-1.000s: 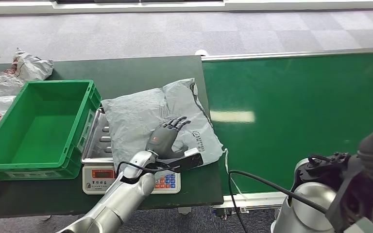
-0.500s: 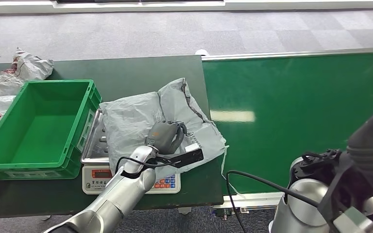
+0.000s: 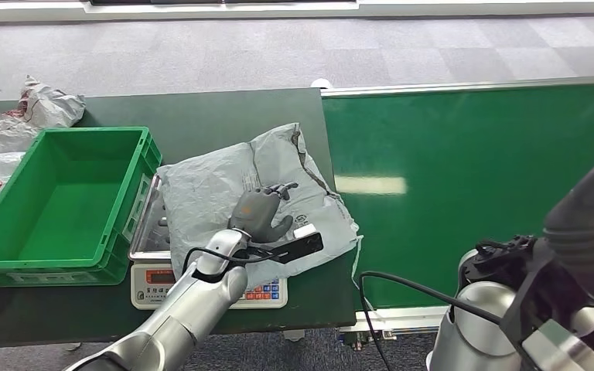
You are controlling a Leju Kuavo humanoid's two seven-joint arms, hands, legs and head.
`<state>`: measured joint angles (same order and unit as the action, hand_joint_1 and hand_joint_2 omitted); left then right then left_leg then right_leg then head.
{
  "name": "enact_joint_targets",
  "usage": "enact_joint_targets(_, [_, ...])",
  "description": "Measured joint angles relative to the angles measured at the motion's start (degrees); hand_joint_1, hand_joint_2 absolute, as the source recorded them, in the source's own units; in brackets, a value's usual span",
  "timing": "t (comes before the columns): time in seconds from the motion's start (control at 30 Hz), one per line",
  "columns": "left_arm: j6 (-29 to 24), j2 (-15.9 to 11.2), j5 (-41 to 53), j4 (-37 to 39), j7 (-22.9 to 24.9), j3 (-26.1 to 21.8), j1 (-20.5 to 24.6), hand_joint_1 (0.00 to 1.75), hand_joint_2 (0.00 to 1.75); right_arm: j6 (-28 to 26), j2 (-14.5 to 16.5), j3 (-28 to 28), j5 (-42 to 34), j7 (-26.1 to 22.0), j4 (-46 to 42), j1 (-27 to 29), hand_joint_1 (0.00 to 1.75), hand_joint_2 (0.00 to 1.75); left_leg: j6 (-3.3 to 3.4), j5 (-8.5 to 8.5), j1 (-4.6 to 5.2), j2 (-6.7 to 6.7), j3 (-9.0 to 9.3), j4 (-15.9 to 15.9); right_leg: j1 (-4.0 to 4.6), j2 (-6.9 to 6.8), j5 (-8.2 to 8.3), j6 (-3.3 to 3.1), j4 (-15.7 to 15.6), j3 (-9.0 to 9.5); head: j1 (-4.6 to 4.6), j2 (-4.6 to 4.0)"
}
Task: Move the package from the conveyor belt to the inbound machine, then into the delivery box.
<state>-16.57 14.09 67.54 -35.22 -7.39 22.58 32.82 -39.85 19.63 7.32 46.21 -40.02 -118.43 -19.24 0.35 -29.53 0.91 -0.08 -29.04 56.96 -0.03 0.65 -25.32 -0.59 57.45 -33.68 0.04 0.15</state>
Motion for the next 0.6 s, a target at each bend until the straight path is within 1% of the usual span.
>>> enact_joint_targets(0.2, [0.9, -0.1, 1.5, 0.8, 1.8, 0.0, 1.1, 0.0, 1.75, 0.0, 0.0, 0.0, 0.0, 0.0, 0.5, 0.0, 0.0, 1.75, 0.0, 0.0, 0.0, 0.0, 0.01, 0.0, 0.0, 0.0, 0.0, 0.0, 0.0, 0.01, 0.01, 0.0])
enact_joint_targets(0.47, [1.0, -0.1, 2.0, 1.4, 2.4, 0.0, 2.0, 0.0, 1.75, 0.0, 0.0, 0.0, 0.0, 0.0, 0.7, 0.0, 0.0, 1.75, 0.0, 0.0, 0.0, 0.0, 0.01, 0.0, -0.02, 0.0, 0.0, 0.0, 0.0, 0.01, 0.01, 0.0])
enact_joint_targets(0.53, [1.8, -0.1, 3.2, 1.6, 3.7, 0.0, 2.2, 0.0, 1.75, 0.0, 0.0, 0.0, 0.0, 0.0, 0.8, 0.0, 0.0, 1.75, 0.0, 0.0, 0.0, 0.0, 0.02, 0.0, -0.02, 0.0, 0.0, 0.0, 0.0, 0.02, 0.0, 0.0])
enact_joint_targets(0.6, [3.8, -0.1, 5.2, 2.2, 6.1, 0.0, 2.8, 0.0, 1.75, 0.0, 0.0, 0.0, 0.1, 0.0, 1.0, 0.0, 0.0, 1.75, 0.0, 0.0, 0.0, 0.0, 0.03, 0.0, -0.02, 0.0, 0.0, 0.0, 0.0, 0.07, 0.0, 0.0])
